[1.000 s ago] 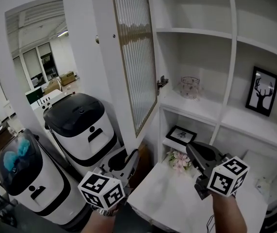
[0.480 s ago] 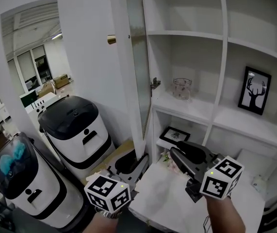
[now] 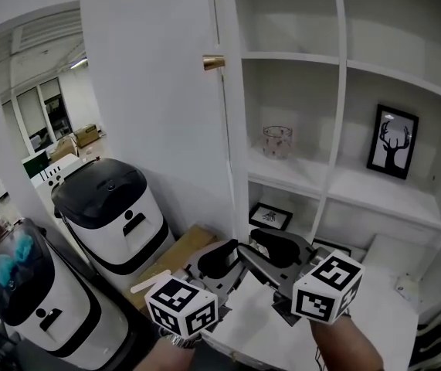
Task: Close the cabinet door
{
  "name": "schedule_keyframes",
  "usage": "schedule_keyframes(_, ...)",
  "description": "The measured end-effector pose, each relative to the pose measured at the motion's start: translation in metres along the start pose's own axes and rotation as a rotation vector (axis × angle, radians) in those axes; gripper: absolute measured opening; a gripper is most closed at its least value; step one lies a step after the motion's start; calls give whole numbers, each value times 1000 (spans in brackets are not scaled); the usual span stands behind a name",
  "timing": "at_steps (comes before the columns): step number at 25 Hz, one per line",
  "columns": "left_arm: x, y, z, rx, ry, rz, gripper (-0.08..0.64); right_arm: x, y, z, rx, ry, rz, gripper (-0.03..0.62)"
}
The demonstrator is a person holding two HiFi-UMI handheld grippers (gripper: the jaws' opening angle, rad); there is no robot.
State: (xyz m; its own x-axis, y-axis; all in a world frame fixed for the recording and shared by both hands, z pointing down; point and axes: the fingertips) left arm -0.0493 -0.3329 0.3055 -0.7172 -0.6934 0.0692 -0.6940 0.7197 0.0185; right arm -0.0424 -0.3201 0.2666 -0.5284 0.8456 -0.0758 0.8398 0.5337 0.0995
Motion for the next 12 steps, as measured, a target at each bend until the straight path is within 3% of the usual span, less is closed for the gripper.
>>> schedule_keyframes(3,-5,-3,-1,2,-6,-24,147,-7,0,-4,19,14,-37,133)
schedule_keyframes(5,-6,-4,-1,1,-6,-39,148,-10,1,-6,25,17,-52,97)
schedule_keyframes(12,-14,-6,-4,7,11,-118,107,-23,14,-3,3,5,-100,92)
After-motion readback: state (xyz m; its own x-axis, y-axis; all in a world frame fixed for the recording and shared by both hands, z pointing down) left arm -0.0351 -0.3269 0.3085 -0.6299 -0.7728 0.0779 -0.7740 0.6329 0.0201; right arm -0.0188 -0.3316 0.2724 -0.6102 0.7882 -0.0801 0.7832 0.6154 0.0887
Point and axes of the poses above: the fingertips, and each gripper's own axes: y backward along the fingers, x to its left, z out of its top, and after that the axes turned 9 degrees about z, right-handed
